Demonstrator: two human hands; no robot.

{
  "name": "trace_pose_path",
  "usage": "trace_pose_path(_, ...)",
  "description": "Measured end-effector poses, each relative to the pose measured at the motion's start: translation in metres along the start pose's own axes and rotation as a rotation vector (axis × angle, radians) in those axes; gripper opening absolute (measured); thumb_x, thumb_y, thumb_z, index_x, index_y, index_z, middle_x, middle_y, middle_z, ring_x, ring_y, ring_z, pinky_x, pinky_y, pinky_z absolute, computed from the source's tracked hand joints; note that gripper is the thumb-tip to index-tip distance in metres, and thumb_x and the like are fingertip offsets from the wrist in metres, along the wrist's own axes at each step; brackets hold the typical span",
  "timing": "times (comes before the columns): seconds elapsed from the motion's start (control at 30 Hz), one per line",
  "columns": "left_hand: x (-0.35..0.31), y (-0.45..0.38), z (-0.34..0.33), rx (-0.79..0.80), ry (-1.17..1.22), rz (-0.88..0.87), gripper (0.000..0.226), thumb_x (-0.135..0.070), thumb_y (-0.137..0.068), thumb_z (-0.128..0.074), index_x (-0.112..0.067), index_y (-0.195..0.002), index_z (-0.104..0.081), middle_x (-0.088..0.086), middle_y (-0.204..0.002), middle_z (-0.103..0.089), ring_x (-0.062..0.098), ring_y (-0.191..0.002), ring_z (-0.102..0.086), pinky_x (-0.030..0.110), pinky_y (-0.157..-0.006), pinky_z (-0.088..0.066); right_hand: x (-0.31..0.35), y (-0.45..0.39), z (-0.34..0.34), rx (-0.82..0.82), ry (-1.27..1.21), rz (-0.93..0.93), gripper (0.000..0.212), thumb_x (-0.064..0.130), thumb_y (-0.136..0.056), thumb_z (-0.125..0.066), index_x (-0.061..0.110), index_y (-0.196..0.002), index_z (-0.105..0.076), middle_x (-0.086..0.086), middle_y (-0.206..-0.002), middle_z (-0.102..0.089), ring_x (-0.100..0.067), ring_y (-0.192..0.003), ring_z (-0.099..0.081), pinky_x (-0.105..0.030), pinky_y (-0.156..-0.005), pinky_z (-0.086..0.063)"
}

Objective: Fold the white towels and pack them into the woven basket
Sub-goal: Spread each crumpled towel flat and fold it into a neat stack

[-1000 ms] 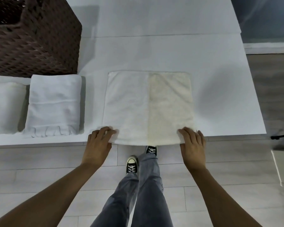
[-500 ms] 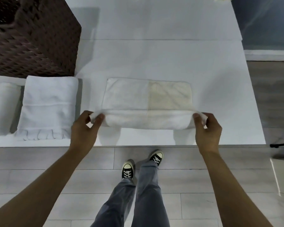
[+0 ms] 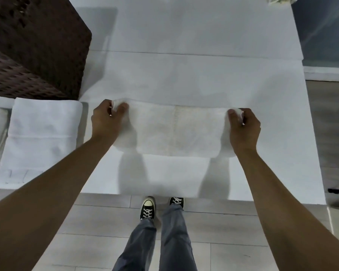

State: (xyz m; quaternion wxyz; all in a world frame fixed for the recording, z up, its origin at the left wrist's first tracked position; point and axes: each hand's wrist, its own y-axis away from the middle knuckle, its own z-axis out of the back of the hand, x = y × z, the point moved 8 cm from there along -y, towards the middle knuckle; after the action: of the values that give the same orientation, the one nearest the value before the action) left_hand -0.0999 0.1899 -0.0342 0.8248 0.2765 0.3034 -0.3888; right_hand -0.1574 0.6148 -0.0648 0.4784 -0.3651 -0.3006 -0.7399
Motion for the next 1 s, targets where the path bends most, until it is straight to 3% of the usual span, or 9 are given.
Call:
trace_pose_path(0.07, 0.009, -0.014, -0.010, -0.014, 0.031, 0.034, 0.036, -0.045, -0.092, -0.064, -0.019, -0.076, -0.045, -0.005, -0.067, -0.042, 0.019, -0.065, -0.041, 0.032, -0.057, -0.034, -0.003, -0.011, -0.009, 0.014, 0.032, -0.007, 0.023, 0.038, -0.097, -0.062, 0.016, -0.104, -0.065, 0.005, -0.078, -0.057, -0.010, -0.075, -0.050, -0.020, -0.069, -0.041)
trace_pose_path(0.13, 0.019, -0.021, -0.018, -0.021, 0.004, 0.055, 0.028, -0.045, -0.093, -0.065, -0.020, -0.103, -0.056, -0.003, -0.091, -0.059, 0.022, -0.086, -0.057, 0.033, -0.072, -0.045, -0.003, -0.019, -0.015, 0.032, 0.047, -0.004, 0.025, 0.039, -0.097, -0.061, 0.019, -0.112, -0.063, 0.011, -0.082, -0.057, -0.014, -0.083, -0.055, -0.012, -0.066, -0.039)
trace_pose_path(0.2, 0.019, -0.016, -0.022, -0.082, -0.192, -0.070, 0.044, -0.040, -0.092, -0.068, -0.019, -0.127, -0.052, 0.007, -0.118, -0.061, 0.030, -0.105, -0.057, 0.039, -0.090, -0.044, 0.000, -0.019, -0.017, 0.014, 0.125, 0.065, 0.030, 0.038, -0.097, -0.061, 0.021, -0.121, -0.059, 0.003, -0.097, -0.058, -0.018, -0.093, -0.056, -0.017, -0.076, -0.040)
trace_pose_path(0.3, 0.004, 0.027, -0.041, -0.114, -0.480, -0.384, 0.045, -0.031, -0.093, -0.065, -0.016, -0.134, -0.052, 0.013, -0.132, -0.054, 0.035, -0.112, -0.054, 0.046, -0.094, -0.041, 0.017, 0.003, -0.023, -0.024, 0.373, 0.414, 0.034, 0.025, -0.094, -0.062, 0.019, -0.127, -0.059, -0.007, -0.120, -0.059, -0.026, -0.107, -0.054, -0.035, -0.093, -0.038)
trace_pose_path(0.4, -0.018, 0.094, -0.084, 0.061, -0.515, -0.703, 0.039, -0.022, -0.096, -0.059, -0.020, -0.134, -0.055, 0.008, -0.139, -0.053, 0.032, -0.123, -0.053, 0.045, -0.099, -0.038, 0.038, 0.034, -0.048, 0.102, 0.499, 0.786, 0.033, 0.013, -0.090, -0.060, 0.016, -0.122, -0.065, -0.005, -0.125, -0.063, -0.031, -0.114, -0.058, -0.043, -0.098, -0.040)
trace_pose_path(0.47, -0.017, 0.127, -0.111, 0.182, -0.567, -0.800, 0.041, -0.025, -0.099, -0.053, -0.023, -0.140, -0.054, 0.005, -0.146, -0.050, 0.030, -0.127, -0.050, 0.044, -0.105, -0.036, 0.037, 0.044, -0.063, 0.219, 0.519, 0.891, 0.032, 0.011, -0.090, -0.062, 0.014, -0.121, -0.068, -0.005, -0.127, -0.065, -0.029, -0.116, -0.059, -0.043, -0.105, -0.038)
trace_pose_path(0.6, -0.001, 0.139, -0.129, 0.270, -0.653, -0.777, 0.051, -0.035, -0.103, -0.043, -0.023, -0.152, -0.042, 0.007, -0.155, -0.043, 0.034, -0.136, -0.043, 0.049, -0.115, -0.031, 0.021, 0.041, -0.072, 0.308, 0.563, 0.810, 0.034, 0.025, -0.096, -0.058, 0.019, -0.129, -0.065, -0.003, -0.134, -0.061, -0.025, -0.123, -0.057, -0.043, -0.109, -0.037)
trace_pose_path(0.77, 0.007, 0.117, -0.121, 0.297, -0.751, -0.707, 0.058, -0.053, -0.105, -0.029, -0.024, -0.152, -0.042, 0.005, -0.159, -0.039, 0.038, -0.147, -0.031, 0.058, -0.119, -0.021, 0.014, 0.077, -0.061, 0.219, 0.609, 0.701, 0.032, 0.035, -0.095, -0.061, 0.024, -0.124, -0.068, 0.001, -0.124, -0.067, -0.028, -0.108, -0.060, -0.045, -0.093, -0.040)
trace_pose_path(1.0, 0.027, 0.098, -0.104, 0.302, -0.813, -0.727, 0.061, -0.053, -0.099, -0.036, -0.026, -0.154, -0.037, 0.004, -0.167, -0.022, 0.040, -0.151, -0.021, 0.056, -0.121, -0.017, 0.009, 0.185, -0.064, 0.220, 0.637, 0.631, 0.030, 0.031, -0.090, -0.059, 0.022, -0.117, -0.069, 0.000, -0.110, -0.067, -0.028, -0.094, -0.057, -0.047, -0.093, -0.038)
